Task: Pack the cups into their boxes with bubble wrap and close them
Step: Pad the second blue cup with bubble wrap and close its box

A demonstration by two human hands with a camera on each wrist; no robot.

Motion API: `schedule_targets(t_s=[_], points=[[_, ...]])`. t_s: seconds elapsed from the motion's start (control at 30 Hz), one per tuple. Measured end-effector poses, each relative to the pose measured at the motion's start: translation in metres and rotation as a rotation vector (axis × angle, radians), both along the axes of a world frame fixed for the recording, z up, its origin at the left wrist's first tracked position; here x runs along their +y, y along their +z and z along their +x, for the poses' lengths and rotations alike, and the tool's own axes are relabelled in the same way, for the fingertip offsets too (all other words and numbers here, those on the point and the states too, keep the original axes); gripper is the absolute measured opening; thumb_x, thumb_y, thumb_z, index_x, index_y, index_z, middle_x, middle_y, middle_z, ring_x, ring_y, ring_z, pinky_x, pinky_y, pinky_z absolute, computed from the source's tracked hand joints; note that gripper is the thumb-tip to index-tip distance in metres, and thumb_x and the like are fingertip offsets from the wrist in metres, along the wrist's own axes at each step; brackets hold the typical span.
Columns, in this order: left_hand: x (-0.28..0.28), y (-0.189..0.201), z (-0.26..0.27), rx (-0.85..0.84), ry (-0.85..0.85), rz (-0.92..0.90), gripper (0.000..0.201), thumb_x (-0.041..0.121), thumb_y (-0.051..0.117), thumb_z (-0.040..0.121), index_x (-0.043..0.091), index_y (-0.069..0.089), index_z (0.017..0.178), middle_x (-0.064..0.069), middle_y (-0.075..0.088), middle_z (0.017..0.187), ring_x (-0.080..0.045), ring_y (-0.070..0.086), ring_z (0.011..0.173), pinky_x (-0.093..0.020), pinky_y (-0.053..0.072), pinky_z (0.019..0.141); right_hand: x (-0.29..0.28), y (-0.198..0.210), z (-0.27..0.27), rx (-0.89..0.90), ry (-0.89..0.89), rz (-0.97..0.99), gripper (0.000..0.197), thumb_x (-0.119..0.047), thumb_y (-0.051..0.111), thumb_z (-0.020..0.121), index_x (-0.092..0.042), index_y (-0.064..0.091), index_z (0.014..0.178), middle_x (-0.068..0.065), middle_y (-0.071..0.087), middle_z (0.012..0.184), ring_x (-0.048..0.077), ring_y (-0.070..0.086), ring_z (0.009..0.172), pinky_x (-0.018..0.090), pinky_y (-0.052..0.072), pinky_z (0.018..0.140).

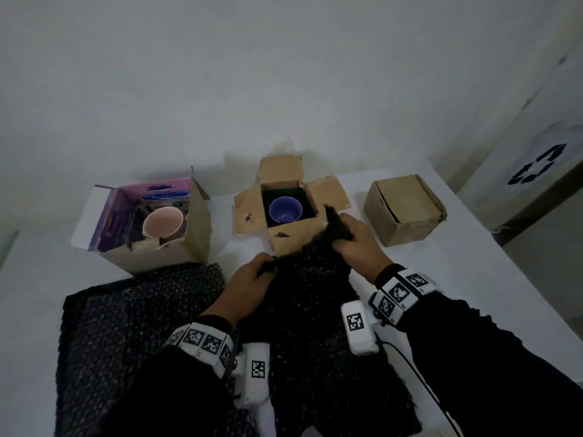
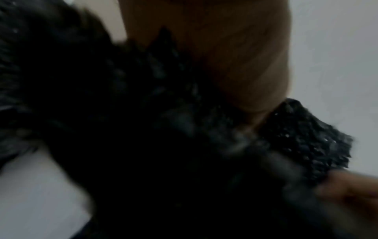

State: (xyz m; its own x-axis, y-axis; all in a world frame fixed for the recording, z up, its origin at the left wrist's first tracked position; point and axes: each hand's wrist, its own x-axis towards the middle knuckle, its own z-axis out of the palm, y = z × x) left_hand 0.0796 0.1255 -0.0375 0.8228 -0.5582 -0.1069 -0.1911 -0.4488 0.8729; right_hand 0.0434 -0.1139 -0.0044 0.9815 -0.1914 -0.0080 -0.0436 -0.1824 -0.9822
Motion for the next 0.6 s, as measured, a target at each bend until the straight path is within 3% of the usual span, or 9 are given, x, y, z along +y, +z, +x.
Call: schedule_targets(t_s=[0.07, 0.1, 0.13, 0.2, 0.27, 0.33, 0.43, 0.5, 0.6], points=[[0.0, 0.009, 0.007, 0.06, 0.04, -0.085, 0.029, 0.048, 0.05, 0.088, 0.027, 0.066, 0.1, 0.01, 0.071, 0.099, -0.008, 0.063, 0.099, -0.023, 0.045, 0.091, -0.006, 0.011, 0.001, 0.105, 0.119, 0.21, 0.029, -0.03, 0.071, 0.074, -0.015, 0.066, 0.098, 0.004, 0.069, 0.097, 0.013, 0.067, 0.088, 0.028, 0.052, 0.079], [-0.001, 0.014, 0.011, 0.055, 0.055, -0.102, 0.034, 0.048, 0.049, 0.089, 0.023, 0.069, 0.102, 0.004, 0.071, 0.105, -0.013, 0.062, 0.106, -0.03, 0.044, 0.099, -0.009, 0.015, 0.001, 0.161, 0.141, 0.266, 0.035, -0.048, 0.073, 0.077, -0.018, 0.07, 0.094, 0.004, 0.069, 0.1, 0.013, 0.067, 0.091, 0.029, 0.052, 0.084], [-0.001, 0.021, 0.016, 0.023, 0.061, -0.118, 0.033, 0.043, 0.048, 0.092, 0.022, 0.07, 0.103, -0.001, 0.069, 0.107, -0.015, 0.061, 0.107, -0.034, 0.042, 0.101, -0.012, 0.019, 0.002, 0.202, 0.139, 0.276, 0.041, -0.064, 0.065, 0.079, -0.023, 0.069, 0.081, 0.001, 0.069, 0.091, 0.014, 0.066, 0.084, 0.031, 0.052, 0.08], [-0.004, 0.04, 0.027, -0.139, -0.009, -0.12, 0.032, 0.031, 0.041, 0.091, 0.024, 0.07, 0.105, -0.004, 0.061, 0.099, -0.009, 0.056, 0.099, -0.023, 0.038, 0.096, -0.017, 0.021, 0.008, 0.23, 0.149, 0.13, 0.057, -0.078, 0.053, 0.078, -0.023, 0.056, 0.062, 0.002, 0.06, 0.077, 0.022, 0.059, 0.074, 0.034, 0.045, 0.076], [-0.011, 0.061, 0.038, -0.218, -0.073, -0.1, 0.038, 0.019, 0.043, 0.082, 0.022, 0.069, 0.11, -0.01, 0.052, 0.094, -0.012, 0.051, 0.093, -0.018, 0.038, 0.089, -0.016, 0.021, 0.008, 0.246, 0.23, 0.03, 0.05, -0.067, 0.068, 0.073, -0.019, 0.059, 0.073, 0.006, 0.064, 0.091, 0.026, 0.062, 0.089, 0.035, 0.044, 0.087], [-0.018, 0.077, 0.048, -0.312, -0.106, -0.102, 0.04, 0.006, 0.049, 0.08, 0.019, 0.067, 0.113, -0.008, 0.055, 0.1, -0.012, 0.053, 0.099, -0.017, 0.04, 0.089, -0.017, 0.02, 0.01, 0.296, 0.349, 0.018, 0.037, -0.042, 0.08, 0.075, -0.016, 0.063, 0.096, 0.002, 0.067, 0.11, 0.021, 0.065, 0.099, 0.035, 0.048, 0.094], [-0.027, 0.092, 0.059, -0.483, -0.069, -0.098, 0.028, -0.001, 0.062, 0.083, 0.017, 0.059, 0.105, 0.002, 0.061, 0.105, -0.004, 0.056, 0.1, -0.013, 0.041, 0.086, -0.02, 0.02, 0.016, 0.339, 0.442, 0.048, 0.046, -0.014, 0.083, 0.076, -0.016, 0.059, 0.115, -0.003, 0.071, 0.093, 0.015, 0.066, 0.091, 0.04, 0.05, 0.096], [-0.03, 0.096, 0.068, -0.54, 0.005, -0.093, 0.025, -0.001, 0.068, 0.083, 0.017, 0.057, 0.096, 0.004, 0.061, 0.097, 0.0, 0.056, 0.092, -0.011, 0.042, 0.079, -0.024, 0.025, 0.021, 0.358, 0.46, -0.015, 0.052, -0.018, 0.084, 0.074, -0.02, 0.058, 0.119, -0.002, 0.071, 0.084, 0.013, 0.067, 0.087, 0.037, 0.05, 0.093], [-0.037, 0.096, 0.078, -0.53, 0.103, -0.185, 0.021, 0.0, 0.07, 0.084, 0.013, 0.057, 0.094, 0.003, 0.062, 0.091, -0.001, 0.059, 0.085, -0.011, 0.045, 0.074, -0.024, 0.026, 0.031, 0.331, 0.442, -0.099, 0.071, -0.036, 0.083, 0.075, -0.03, 0.047, 0.136, 0.0, 0.069, 0.085, 0.009, 0.065, 0.081, 0.025, 0.049, 0.079]])
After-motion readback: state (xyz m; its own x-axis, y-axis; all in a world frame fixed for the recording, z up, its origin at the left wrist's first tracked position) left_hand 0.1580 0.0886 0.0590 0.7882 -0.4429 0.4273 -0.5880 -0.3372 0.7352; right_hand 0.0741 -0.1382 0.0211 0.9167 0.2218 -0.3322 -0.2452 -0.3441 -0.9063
